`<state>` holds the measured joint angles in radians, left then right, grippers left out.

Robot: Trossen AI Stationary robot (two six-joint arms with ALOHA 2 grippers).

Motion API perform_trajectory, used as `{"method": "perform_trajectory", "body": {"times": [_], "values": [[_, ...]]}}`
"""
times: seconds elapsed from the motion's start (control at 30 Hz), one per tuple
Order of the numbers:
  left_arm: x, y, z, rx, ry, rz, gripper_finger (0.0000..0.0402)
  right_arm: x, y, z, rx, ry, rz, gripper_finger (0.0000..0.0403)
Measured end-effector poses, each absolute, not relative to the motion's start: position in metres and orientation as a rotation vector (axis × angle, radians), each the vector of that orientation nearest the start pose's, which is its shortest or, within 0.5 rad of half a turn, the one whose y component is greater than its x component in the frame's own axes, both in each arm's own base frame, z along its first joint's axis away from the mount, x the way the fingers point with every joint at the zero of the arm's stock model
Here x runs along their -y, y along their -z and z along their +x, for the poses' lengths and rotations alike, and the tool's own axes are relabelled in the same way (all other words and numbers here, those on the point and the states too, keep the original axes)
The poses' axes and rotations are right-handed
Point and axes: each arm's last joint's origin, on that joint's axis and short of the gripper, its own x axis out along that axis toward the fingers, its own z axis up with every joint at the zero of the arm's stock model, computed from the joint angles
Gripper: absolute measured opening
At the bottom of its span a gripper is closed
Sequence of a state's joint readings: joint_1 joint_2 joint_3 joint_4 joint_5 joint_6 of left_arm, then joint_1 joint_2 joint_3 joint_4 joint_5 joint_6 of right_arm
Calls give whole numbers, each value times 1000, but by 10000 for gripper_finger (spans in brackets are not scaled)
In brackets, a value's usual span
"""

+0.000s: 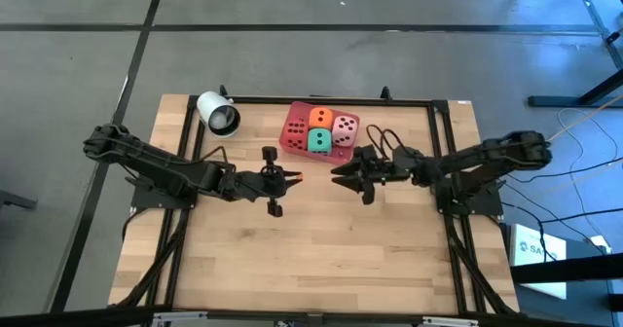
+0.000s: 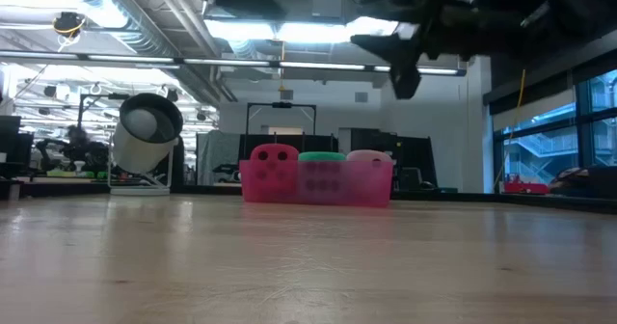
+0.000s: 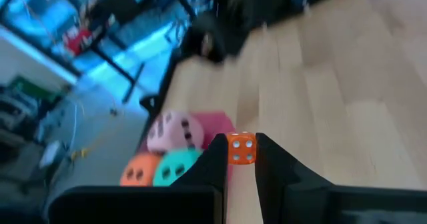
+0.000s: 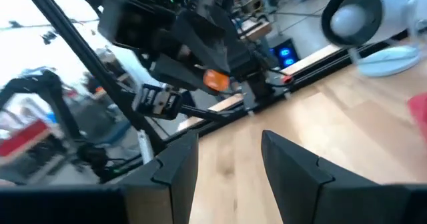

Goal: Pick & Place Dice
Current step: Put the orange die into the pink bin

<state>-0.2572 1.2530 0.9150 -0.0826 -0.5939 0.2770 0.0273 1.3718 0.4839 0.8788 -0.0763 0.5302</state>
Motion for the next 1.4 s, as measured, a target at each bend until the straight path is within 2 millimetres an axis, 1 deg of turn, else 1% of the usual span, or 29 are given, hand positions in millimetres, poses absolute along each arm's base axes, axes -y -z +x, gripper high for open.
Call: {"method": "perform_trajectory", "body": {"times": [0.1, 0.2, 0.33, 0.5, 0.63, 0.83, 1.23, 1.4], "values": [[53, -298, 270, -372, -262, 482, 34, 2, -197, 275, -23, -143, 589, 165], [54, -301, 273, -342, -259, 521, 31, 12, -189, 283, 34, -197, 637, 165], [55, -299, 278, -330, -242, 558, 32, 19, -189, 301, 100, -308, 675, 165], [54, -291, 285, -365, -245, 616, 33, 25, -193, 329, 87, -408, 683, 165], [52, -287, 288, -383, -256, 630, 31, 26, -196, 343, 70, -465, 683, 165], [51, -288, 287, -391, -271, 674, 33, 29, -190, 344, 25, -446, 699, 165], [50, -290, 288, -374, -265, 698, 31, 29, -190, 344, 28, -441, 685, 164], [50, -290, 288, -374, -265, 697, 34, 28, -190, 344, 25, -455, 672, 147]]}}
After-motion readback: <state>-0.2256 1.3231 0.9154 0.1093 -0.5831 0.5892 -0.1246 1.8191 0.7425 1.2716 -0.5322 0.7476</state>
